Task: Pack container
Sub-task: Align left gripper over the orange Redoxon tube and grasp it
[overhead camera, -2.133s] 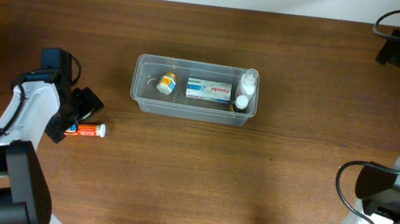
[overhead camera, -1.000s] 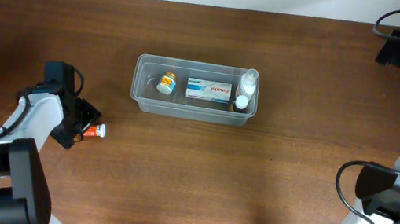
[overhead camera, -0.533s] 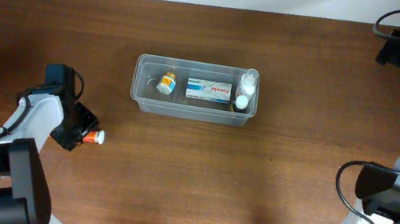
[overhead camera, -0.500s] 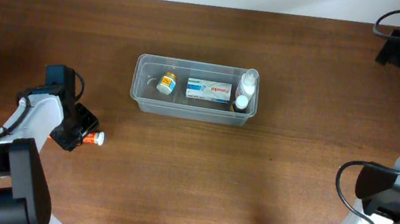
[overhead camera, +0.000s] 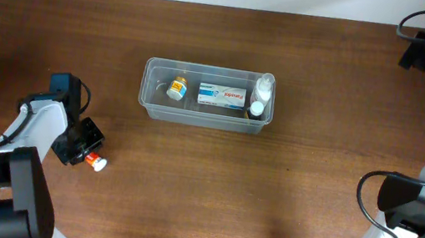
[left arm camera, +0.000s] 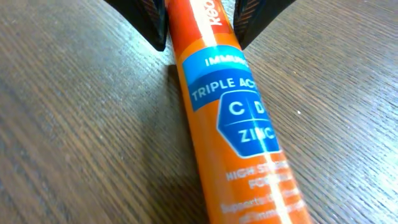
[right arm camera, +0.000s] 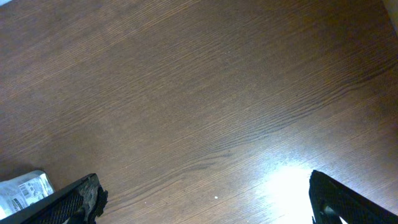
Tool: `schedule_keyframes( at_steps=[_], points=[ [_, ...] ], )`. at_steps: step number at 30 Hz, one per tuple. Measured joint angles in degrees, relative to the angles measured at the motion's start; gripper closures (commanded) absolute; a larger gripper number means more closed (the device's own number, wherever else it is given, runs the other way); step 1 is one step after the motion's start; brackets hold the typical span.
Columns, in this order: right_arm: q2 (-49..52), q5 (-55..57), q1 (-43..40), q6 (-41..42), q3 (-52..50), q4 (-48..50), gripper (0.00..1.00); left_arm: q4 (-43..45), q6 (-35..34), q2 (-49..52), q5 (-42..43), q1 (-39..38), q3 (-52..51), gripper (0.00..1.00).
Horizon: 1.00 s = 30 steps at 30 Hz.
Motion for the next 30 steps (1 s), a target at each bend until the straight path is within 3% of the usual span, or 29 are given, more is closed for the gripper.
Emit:
schedule_keyframes(
  at_steps=[12,19,30],
  points=[
    [0.00,0.02,0.00,0.00,0.00,0.00,0.02,2.25,4.35,0.00,-5.66,0.00,0.00,0.75],
    [0.00,0.00,0.00,0.02,0.00,0.02,0.02,11.37,8.09,0.00,-8.02,0.00,-0.17,0.75],
    [0.00,0.00,0.00,0.04,0.00,0.00,0.02,21.70,13.77,0.00,-8.66,0.00,-0.26,0.86]
  ],
)
